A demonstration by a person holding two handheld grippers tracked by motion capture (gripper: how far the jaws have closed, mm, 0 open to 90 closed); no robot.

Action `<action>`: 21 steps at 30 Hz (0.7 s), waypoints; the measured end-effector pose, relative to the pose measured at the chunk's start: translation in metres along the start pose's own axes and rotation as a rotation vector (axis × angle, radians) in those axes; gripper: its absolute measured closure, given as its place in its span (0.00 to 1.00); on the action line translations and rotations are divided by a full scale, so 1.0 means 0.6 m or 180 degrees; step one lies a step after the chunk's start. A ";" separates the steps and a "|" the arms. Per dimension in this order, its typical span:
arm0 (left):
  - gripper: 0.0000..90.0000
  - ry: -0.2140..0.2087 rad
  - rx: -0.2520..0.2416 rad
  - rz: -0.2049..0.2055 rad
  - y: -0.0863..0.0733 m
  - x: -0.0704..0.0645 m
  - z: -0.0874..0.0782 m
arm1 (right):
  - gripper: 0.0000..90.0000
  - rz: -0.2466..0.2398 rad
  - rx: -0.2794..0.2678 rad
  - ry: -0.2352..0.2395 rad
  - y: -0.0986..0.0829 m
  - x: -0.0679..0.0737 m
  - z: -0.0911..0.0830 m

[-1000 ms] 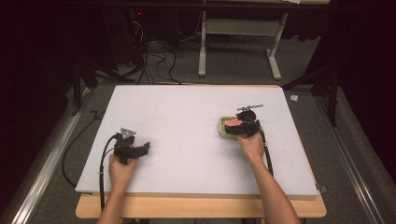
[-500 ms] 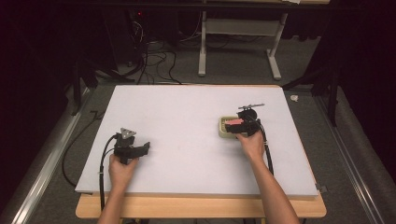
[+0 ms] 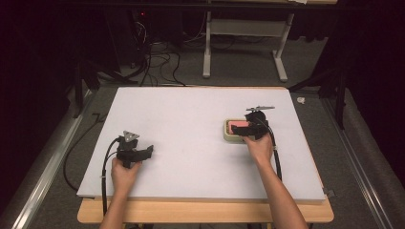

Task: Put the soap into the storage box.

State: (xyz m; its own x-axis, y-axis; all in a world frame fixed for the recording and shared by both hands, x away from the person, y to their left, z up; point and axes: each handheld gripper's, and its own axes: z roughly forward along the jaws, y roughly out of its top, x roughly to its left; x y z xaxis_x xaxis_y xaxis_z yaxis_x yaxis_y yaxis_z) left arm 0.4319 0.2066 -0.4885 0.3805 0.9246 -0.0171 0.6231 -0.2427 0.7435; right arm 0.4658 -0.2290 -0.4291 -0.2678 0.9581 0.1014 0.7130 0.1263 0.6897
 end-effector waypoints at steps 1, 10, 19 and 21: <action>0.28 0.0000 0.0000 0.0000 0.000 0.000 0.000 | 0.14 0.0000 0.0000 0.0000 0.000 0.000 0.000; 0.28 0.0011 -0.0006 0.0005 0.000 -0.001 0.000 | 0.15 -0.0018 -0.0177 0.0034 -0.003 -0.008 -0.030; 0.28 0.0009 -0.0005 0.0003 0.000 0.000 0.000 | 0.16 -0.0057 -0.0303 0.0045 -0.006 -0.013 -0.057; 0.28 0.0008 -0.0001 0.0004 0.000 0.000 0.000 | 0.16 -0.0076 -0.0345 0.0052 -0.006 -0.016 -0.064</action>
State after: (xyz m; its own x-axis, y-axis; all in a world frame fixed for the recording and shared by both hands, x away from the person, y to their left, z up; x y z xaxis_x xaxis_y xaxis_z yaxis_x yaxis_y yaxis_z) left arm 0.4318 0.2063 -0.4886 0.3797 0.9250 -0.0145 0.6225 -0.2439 0.7437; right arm 0.4406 -0.2485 -0.4051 -0.2950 0.9508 0.0950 0.6323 0.1197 0.7654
